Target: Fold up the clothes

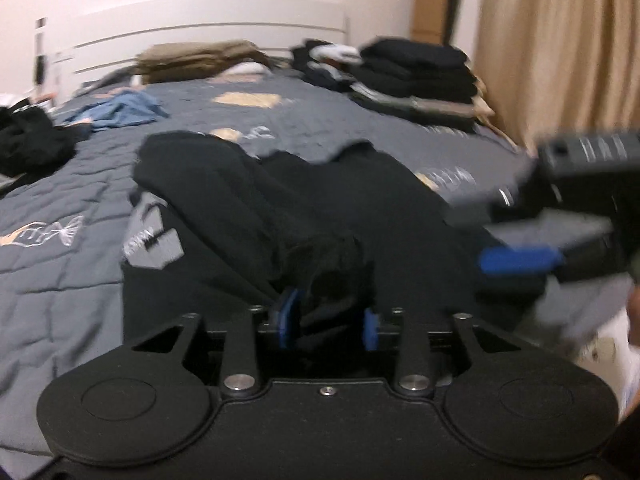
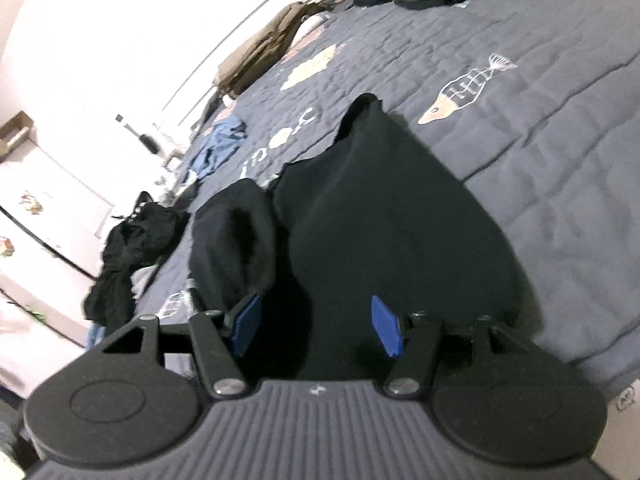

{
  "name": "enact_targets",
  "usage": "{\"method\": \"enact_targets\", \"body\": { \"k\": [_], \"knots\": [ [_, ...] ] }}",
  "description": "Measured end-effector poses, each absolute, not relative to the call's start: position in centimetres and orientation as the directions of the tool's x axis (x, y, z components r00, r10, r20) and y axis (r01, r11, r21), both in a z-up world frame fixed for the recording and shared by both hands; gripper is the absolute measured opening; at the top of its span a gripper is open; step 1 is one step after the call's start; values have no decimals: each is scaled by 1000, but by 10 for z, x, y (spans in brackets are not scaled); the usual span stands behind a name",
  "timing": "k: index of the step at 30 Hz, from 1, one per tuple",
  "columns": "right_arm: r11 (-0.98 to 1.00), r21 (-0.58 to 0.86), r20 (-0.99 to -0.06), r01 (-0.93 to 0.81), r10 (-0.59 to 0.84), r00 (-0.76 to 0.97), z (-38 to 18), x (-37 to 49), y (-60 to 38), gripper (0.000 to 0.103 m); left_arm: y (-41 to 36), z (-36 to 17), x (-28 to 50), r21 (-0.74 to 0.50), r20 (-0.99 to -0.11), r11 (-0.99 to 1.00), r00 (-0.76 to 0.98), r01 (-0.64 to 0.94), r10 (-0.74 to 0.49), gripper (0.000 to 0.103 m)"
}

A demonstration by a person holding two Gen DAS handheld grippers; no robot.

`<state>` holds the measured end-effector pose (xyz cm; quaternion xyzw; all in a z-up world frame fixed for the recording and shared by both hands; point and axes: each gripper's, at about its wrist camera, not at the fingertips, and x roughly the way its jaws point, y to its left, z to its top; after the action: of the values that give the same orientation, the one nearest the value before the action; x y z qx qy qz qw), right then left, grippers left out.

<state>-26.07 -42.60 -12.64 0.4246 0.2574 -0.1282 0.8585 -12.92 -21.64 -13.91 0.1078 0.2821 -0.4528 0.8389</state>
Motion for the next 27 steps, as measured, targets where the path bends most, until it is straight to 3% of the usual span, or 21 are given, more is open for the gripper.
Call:
{"method": "enact_targets", "body": {
  "k": [2,4,7,12,21,27],
  "knots": [
    [581,702,-533,412,45,845,-128,-260,-431,61,-212,-135,-133,-76,-575,531,398,844,-715,54],
    [556,731,-517,395,74,853,-129,-260,-434,61,-203,-128,-134,-95,-584,505,363,858,-726,55],
    [546,742,-512,390,85,854,-131,-258,-433,61,-186,-113,-134,-91,-575,503,367,860,-731,66],
    [586,719,-525,373,107,844,-134,-248,-423,61,-156,-95,-115,-154,-529,609,456,778,-716,66],
    [578,750,-526,321,229,819,-151,-220,-390,61,-131,-91,-88,-262,-530,702,510,662,-678,66],
    [571,744,-539,347,207,816,-158,-202,-381,61,-127,-93,-91,-223,-542,694,505,685,-672,66]
  ]
}}
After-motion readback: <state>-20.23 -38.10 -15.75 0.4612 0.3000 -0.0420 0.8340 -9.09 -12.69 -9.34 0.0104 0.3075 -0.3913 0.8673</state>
